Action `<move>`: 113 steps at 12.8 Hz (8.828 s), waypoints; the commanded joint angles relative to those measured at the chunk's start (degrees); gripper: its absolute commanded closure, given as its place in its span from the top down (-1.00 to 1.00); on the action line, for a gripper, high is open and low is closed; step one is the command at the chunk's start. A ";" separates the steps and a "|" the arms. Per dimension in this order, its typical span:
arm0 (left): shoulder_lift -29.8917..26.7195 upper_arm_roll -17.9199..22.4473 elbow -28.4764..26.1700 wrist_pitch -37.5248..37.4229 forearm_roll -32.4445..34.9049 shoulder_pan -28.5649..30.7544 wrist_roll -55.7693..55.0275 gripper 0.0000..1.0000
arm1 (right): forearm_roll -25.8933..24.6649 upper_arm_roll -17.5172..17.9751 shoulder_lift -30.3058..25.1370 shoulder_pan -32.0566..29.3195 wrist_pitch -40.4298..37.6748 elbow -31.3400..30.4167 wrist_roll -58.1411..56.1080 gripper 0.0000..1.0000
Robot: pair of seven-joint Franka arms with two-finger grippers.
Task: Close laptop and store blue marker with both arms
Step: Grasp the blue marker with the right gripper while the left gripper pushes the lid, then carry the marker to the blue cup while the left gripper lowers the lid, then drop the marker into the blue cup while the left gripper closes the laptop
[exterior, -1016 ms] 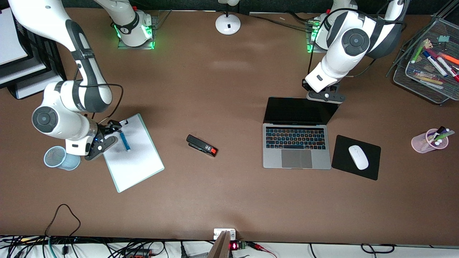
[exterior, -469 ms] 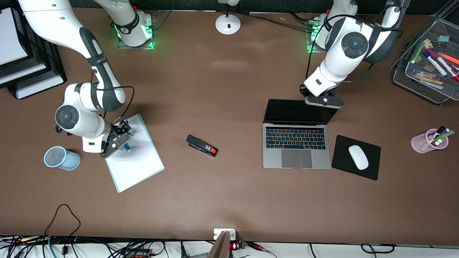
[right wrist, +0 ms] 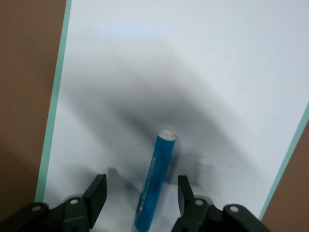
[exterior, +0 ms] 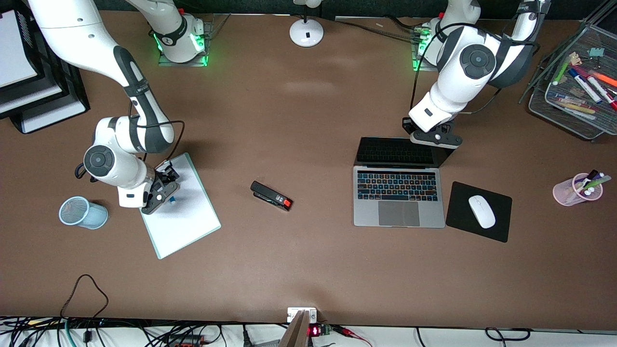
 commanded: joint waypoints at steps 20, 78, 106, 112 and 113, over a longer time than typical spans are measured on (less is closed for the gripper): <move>12.12 0.86 7.57 13.23 7.29 0.58 0.99 -1.00 | 0.02 -0.49 3.35 -0.30 0.75 3.78 2.68 -0.97; 19.96 0.44 29.09 -17.66 18.99 2.95 4.07 -0.98 | 61.72 -0.40 13.98 -37.22 -44.51 33.49 -97.86 -0.95; 2.47 19.39 39.22 -40.49 7.21 -3.98 16.81 1.00 | 58.22 -0.84 14.08 -37.84 -44.42 34.02 -84.44 1.00; -2.20 20.03 33.15 -33.79 7.38 -2.50 17.16 1.00 | 48.29 -0.76 6.35 -33.01 -43.02 34.02 -68.71 1.00; -2.20 19.94 33.24 -33.79 7.38 -2.49 17.08 1.00 | 46.45 -0.76 5.20 -32.22 -43.02 34.02 -65.46 1.00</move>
